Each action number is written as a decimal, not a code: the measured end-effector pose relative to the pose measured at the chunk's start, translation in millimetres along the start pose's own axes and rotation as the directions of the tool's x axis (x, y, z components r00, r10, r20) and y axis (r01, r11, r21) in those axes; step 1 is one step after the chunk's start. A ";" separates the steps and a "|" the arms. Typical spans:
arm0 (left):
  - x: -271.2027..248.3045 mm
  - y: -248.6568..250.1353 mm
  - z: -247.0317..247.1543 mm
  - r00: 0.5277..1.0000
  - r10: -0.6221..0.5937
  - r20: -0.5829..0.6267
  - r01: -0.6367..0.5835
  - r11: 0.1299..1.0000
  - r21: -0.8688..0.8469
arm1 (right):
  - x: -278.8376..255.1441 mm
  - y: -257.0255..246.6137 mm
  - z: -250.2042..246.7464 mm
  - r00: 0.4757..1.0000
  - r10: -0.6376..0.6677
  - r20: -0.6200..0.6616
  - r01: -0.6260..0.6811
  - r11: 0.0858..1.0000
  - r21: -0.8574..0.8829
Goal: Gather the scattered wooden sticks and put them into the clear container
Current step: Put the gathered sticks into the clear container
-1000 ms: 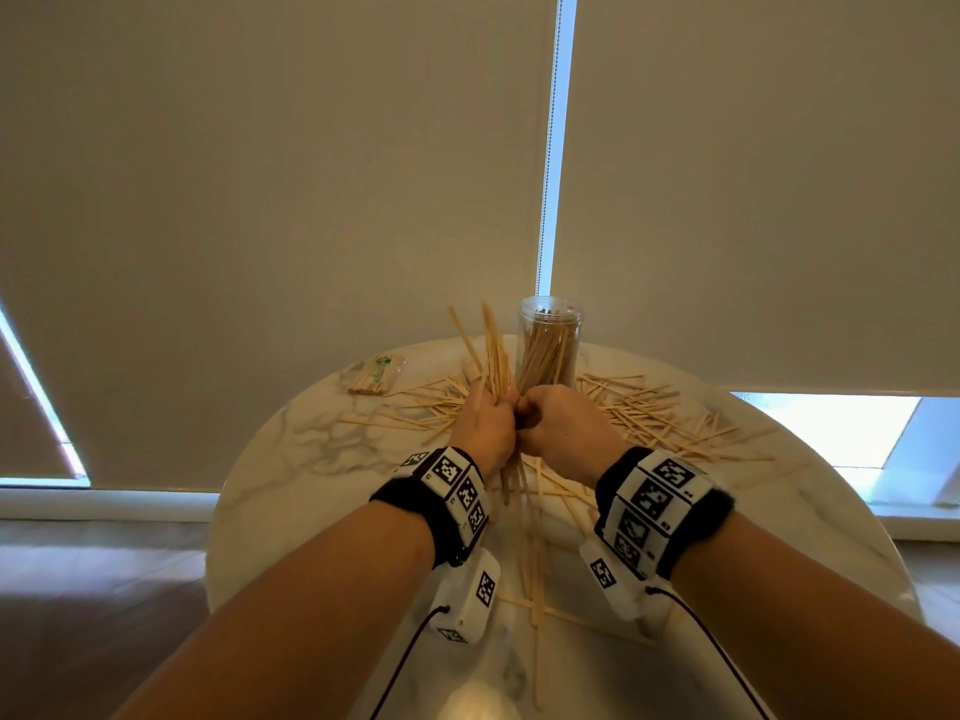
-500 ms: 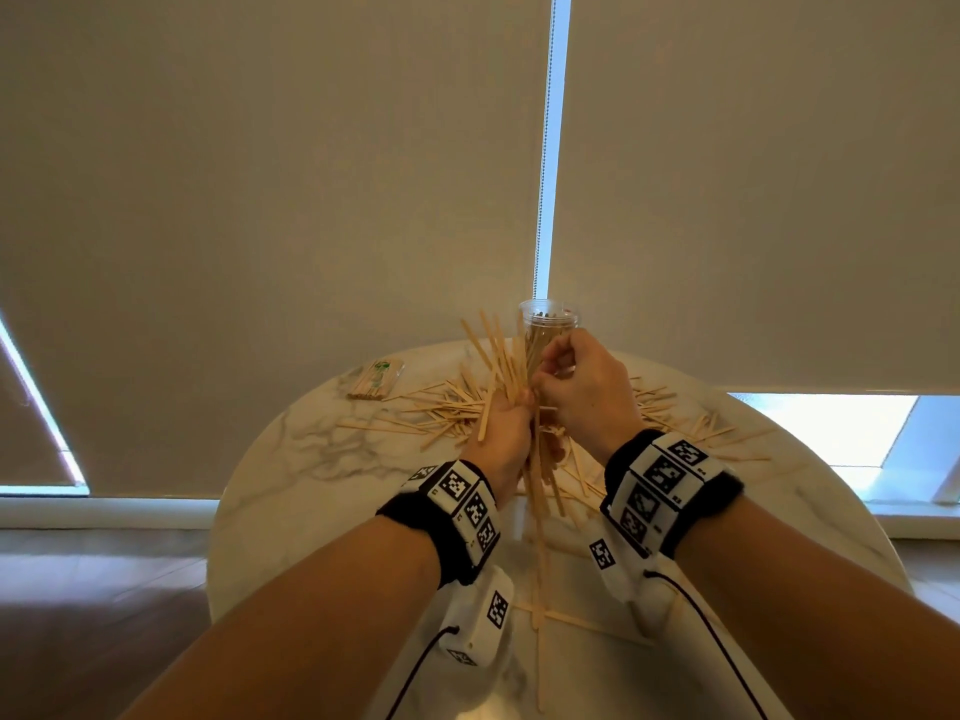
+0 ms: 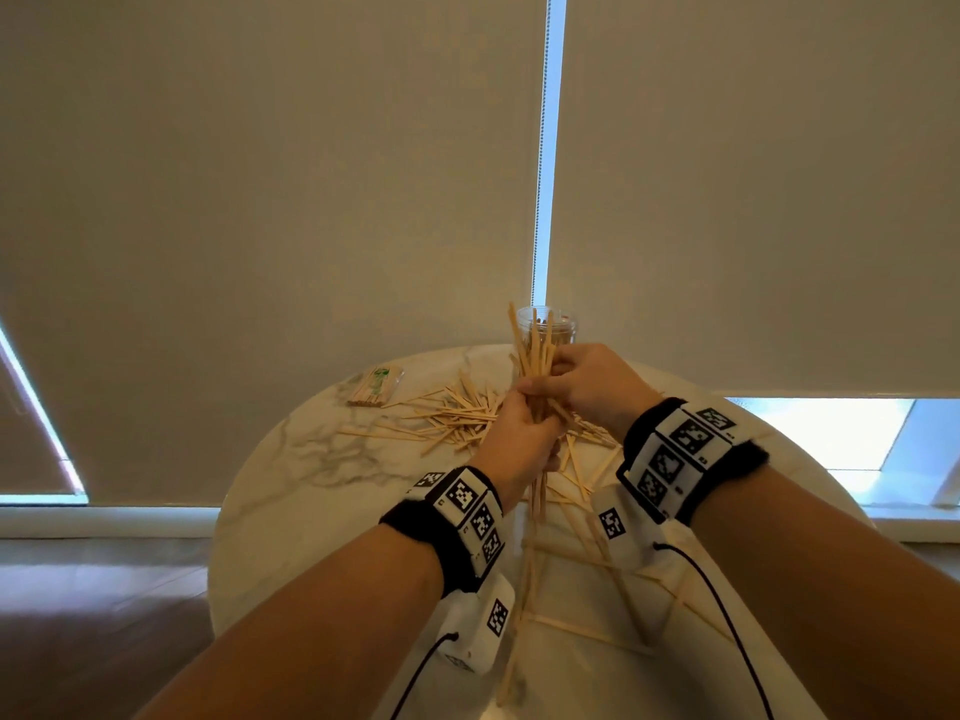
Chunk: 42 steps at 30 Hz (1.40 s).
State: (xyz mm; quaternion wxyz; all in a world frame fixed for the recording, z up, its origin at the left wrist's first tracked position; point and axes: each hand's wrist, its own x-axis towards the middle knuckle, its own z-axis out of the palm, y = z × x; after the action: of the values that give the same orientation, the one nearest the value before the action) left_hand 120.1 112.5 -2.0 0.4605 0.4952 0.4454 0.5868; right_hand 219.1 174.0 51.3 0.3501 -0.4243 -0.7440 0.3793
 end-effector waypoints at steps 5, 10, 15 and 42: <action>-2.3 11.9 3.7 0.995 -0.097 0.039 0.101 0.988 -0.118 | -4.9 8.7 -1.8 0.997 -0.014 -0.079 0.017 0.999 0.045; -1.8 8.1 4.4 0.996 -0.072 0.060 0.082 0.978 -0.190 | -10.4 3.5 -2.8 0.993 -0.030 -0.118 0.041 0.995 0.092; 3.0 13.5 4.6 0.992 -0.123 -0.009 0.121 0.984 -0.133 | -15.2 -7.9 -4.4 0.995 -0.002 -0.096 0.015 0.990 0.138; -14.0 -2.7 18.1 0.995 -0.004 0.104 -0.008 0.994 0.113 | -7.1 -40.1 -26.1 0.971 -0.169 -0.169 0.112 0.946 -0.303</action>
State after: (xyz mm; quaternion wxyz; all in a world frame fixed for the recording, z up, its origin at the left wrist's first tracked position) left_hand 139.6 100.5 -5.0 0.4536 0.5510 0.4528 0.5344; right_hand 229.2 160.5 96.7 0.3802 -0.4516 -0.7828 0.1967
